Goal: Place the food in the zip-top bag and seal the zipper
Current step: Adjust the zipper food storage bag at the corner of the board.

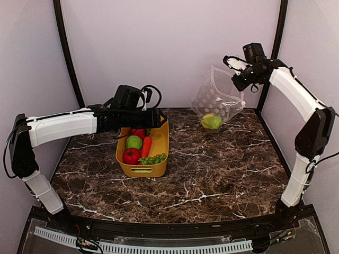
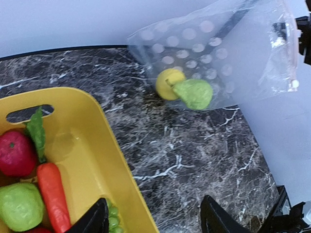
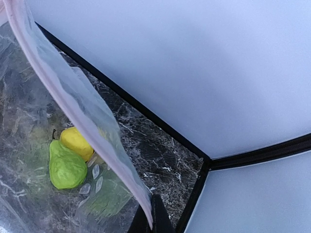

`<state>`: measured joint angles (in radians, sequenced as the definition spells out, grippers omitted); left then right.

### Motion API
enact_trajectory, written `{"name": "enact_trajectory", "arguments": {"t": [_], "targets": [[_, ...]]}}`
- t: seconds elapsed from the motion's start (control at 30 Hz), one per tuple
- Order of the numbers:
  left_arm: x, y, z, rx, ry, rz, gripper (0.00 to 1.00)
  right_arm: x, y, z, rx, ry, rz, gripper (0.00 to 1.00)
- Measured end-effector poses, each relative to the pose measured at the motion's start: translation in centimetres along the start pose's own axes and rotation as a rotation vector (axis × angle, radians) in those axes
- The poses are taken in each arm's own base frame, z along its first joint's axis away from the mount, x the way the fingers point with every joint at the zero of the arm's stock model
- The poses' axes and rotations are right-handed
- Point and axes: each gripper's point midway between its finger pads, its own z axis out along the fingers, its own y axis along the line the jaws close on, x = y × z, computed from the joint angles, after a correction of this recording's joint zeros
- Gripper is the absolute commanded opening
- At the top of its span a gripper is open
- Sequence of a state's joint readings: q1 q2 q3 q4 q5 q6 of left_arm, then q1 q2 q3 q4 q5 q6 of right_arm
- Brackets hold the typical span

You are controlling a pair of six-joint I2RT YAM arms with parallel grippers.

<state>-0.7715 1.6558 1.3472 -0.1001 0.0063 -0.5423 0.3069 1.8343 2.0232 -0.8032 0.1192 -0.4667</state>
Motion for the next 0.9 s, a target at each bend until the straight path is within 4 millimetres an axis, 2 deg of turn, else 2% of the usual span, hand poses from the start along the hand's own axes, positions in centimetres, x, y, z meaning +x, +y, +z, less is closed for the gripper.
{"name": "enact_trajectory", "arguments": {"t": [0.1, 0.2, 0.33, 0.43, 0.6, 0.8, 0.9], "targets": [[0.9, 2.6, -0.5, -0.082, 0.030, 0.012, 0.65, -0.4, -0.9, -0.4, 0.036, -0.012, -0.008, 0.00], [2.2, 4.4, -0.6, -0.151, 0.071, 0.030, 0.65, -0.7, -1.0, -0.7, 0.048, -0.020, -0.018, 0.00], [3.8, 6.1, -1.0, -0.225, 0.131, 0.058, 0.66, -0.9, -0.7, -1.4, 0.043, -0.030, -0.022, 0.00], [4.7, 7.2, -1.2, -0.274, 0.166, 0.074, 0.66, -0.9, 0.4, -2.3, 0.013, -0.048, -0.025, 0.00], [6.5, 9.0, -1.1, -0.334, 0.238, 0.085, 0.63, -0.2, 5.0, -3.0, -0.128, -0.076, -0.039, 0.00], [8.9, 9.9, -0.7, -0.353, 0.340, 0.085, 0.60, 3.2, 12.1, -1.7, -0.340, -0.017, -0.073, 0.00], [9.8, 10.4, -0.8, -0.375, 0.383, 0.088, 0.60, 4.0, 13.6, -1.6, -0.389, -0.003, -0.074, 0.00]]}}
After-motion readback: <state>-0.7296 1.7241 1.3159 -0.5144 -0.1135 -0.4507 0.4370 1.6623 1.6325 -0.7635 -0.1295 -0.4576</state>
